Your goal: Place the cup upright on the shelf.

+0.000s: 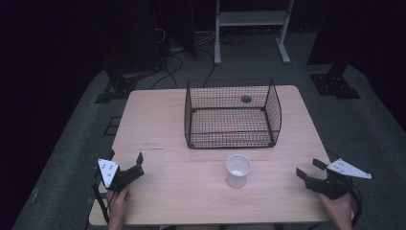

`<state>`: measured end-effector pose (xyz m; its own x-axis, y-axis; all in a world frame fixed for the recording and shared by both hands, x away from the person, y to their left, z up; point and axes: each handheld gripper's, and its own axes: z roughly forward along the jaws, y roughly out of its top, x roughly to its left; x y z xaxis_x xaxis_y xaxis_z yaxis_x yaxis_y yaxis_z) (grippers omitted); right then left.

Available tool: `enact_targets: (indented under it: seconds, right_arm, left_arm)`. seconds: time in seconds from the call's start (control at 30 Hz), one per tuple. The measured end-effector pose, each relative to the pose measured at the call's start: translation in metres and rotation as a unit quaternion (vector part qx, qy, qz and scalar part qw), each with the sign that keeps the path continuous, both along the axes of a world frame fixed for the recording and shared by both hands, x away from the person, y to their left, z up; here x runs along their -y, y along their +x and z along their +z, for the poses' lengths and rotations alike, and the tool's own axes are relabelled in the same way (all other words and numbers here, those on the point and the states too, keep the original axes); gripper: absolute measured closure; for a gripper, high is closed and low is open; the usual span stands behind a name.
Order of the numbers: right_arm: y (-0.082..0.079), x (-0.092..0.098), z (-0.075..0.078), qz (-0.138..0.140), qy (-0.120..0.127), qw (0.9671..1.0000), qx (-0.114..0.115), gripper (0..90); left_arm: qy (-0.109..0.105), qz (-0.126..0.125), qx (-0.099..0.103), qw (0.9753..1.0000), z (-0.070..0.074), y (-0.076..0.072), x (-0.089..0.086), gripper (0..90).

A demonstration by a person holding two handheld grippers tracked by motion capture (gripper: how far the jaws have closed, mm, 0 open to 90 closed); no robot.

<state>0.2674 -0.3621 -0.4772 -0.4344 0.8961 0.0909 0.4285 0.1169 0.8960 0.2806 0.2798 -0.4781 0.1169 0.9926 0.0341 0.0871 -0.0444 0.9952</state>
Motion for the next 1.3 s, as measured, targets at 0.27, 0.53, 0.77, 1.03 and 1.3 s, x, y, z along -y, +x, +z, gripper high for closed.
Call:
enact_targets:
  seconds: [0.27,0.53,0.77,1.03,1.3]
  right_arm:
    - [-0.001,0.001,0.004,0.003,0.004,1.0,0.004,16.1]
    - [0.0,0.0,0.003,0.003,0.002,1.0,0.0,14.9]
    - [0.001,-0.009,0.007,0.024,0.001,0.9997,0.002,14.7]
    - [0.002,-0.025,0.013,0.054,-0.013,0.9984,0.004,14.4]
    - [0.004,-0.029,0.014,0.064,-0.016,0.9978,-0.002,14.0]
  left_arm:
    - [0.004,-0.002,0.001,1.0,0.0,0.0,0.001,0.0]
    - [0.003,-0.002,0.001,1.0,0.0,0.0,0.0,0.0]
    - [0.005,-0.002,0.001,1.0,0.0,-0.001,0.001,0.0]
    - [0.005,-0.003,0.002,1.0,0.0,-0.001,0.001,0.0]
    - [0.007,-0.003,0.002,1.0,0.0,-0.001,0.001,0.0]
